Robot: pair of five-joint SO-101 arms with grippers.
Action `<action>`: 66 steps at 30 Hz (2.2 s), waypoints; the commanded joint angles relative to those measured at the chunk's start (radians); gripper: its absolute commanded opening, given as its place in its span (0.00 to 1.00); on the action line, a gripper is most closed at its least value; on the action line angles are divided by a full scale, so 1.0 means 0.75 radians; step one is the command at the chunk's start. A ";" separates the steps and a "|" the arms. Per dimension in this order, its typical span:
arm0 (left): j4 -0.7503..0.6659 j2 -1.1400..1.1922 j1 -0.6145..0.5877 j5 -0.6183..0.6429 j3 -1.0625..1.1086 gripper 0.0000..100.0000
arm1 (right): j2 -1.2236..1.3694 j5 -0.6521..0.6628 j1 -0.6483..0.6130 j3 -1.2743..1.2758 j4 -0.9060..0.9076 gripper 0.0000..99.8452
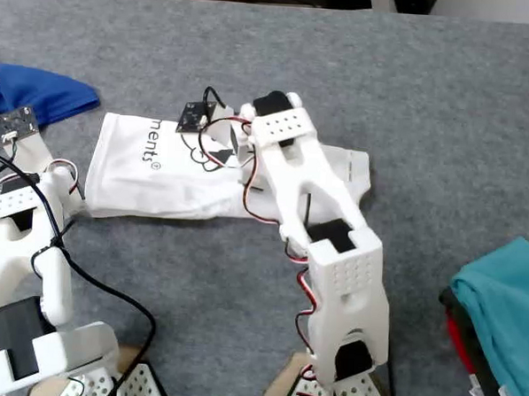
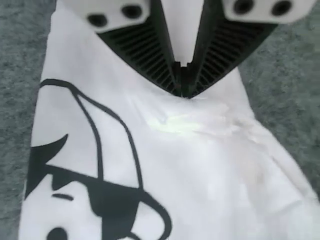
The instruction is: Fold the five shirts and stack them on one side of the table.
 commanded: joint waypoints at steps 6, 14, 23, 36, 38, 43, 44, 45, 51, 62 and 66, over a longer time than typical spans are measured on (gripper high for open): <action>0.211 -0.069 0.002 -0.096 -0.215 0.02 | -0.396 0.010 0.040 -0.296 0.323 0.00; 0.616 -0.046 0.047 -0.041 -0.671 0.22 | -0.582 -0.025 0.247 -0.242 0.405 0.00; 1.039 0.494 0.158 -0.041 -1.291 0.22 | -0.870 0.084 0.482 0.163 0.407 0.00; 1.301 1.110 0.153 -0.035 -1.944 0.22 | -1.216 0.194 0.488 0.529 0.393 0.01; 1.301 1.157 0.147 -0.039 -1.978 0.22 | -1.216 0.192 0.482 0.529 0.407 0.01; 1.291 1.288 0.155 -0.043 -1.991 0.22 | -1.218 0.188 0.482 0.527 0.417 0.01; 1.289 1.321 0.158 -0.039 -1.991 0.22 | -1.218 0.188 0.482 0.525 0.421 0.01; 1.289 1.353 0.158 -0.035 -1.991 0.22 | -1.218 0.188 0.482 0.525 0.423 0.01; 1.279 1.521 0.170 -0.033 -1.999 0.10 | -1.224 0.186 0.482 0.525 0.426 0.01; 1.416 1.527 0.207 -0.037 -2.081 0.02 | -1.224 0.186 0.492 0.523 0.421 0.01; 1.426 1.527 0.113 -0.045 -2.081 0.02 | -1.226 0.186 0.549 0.523 0.415 0.01</action>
